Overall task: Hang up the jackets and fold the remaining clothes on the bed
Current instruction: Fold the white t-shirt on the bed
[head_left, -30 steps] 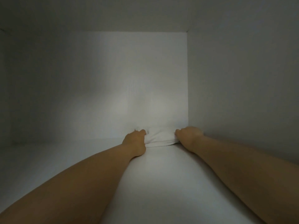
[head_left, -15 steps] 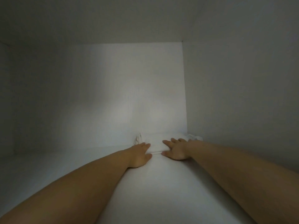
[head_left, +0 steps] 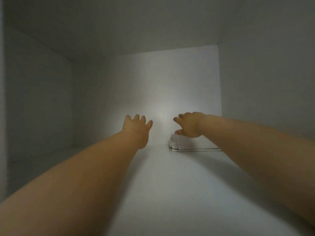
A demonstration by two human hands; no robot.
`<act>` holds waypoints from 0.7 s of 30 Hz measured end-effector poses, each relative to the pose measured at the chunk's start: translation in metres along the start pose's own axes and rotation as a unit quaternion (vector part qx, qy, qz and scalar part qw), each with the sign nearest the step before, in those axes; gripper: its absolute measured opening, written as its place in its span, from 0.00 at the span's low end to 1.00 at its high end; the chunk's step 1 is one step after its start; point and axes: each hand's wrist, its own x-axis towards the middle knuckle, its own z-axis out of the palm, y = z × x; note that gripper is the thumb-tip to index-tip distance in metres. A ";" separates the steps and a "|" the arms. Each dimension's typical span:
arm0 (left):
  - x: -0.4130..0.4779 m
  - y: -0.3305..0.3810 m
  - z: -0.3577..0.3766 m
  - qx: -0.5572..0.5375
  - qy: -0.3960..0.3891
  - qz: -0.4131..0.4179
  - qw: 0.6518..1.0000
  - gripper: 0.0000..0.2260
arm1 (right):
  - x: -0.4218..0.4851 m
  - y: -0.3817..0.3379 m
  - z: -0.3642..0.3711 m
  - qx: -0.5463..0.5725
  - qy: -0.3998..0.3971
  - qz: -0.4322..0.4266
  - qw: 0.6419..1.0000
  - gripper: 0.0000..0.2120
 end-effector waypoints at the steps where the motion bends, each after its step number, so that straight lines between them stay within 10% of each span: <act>1: -0.014 -0.005 -0.001 0.003 -0.003 -0.021 1.000 0.33 | -0.005 -0.005 -0.010 0.002 0.015 -0.003 1.000 0.28; 21: -0.342 -0.142 -0.057 0.053 0.164 -0.037 0.984 0.29 | -0.232 -0.202 -0.142 0.231 0.331 0.056 0.913 0.30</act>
